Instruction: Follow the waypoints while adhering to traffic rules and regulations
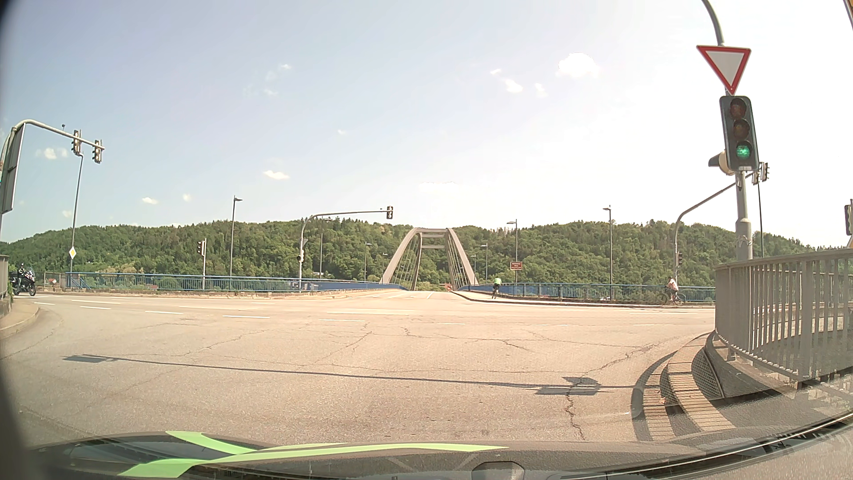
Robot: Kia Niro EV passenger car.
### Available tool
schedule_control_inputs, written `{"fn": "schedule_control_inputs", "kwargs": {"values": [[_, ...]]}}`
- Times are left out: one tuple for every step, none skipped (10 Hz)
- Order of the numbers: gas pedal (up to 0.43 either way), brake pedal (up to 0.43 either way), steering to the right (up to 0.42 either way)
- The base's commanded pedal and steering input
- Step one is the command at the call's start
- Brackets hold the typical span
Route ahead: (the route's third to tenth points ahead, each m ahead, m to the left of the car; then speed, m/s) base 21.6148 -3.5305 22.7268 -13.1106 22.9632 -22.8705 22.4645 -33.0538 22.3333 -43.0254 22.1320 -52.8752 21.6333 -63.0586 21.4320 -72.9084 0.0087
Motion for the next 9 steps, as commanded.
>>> {"fn": "schedule_control_inputs", "kwargs": {"values": [[0.0,0.25,0.027],[0.0,0.256,0.027],[0.0,0.25,0.027],[0.0,0.256,0.028],[0.0,0.256,0.027],[0.0,0.25,0.027],[0.0,0.256,0.027],[0.0,0.256,0.027],[0.0,0.256,0.027]]}}
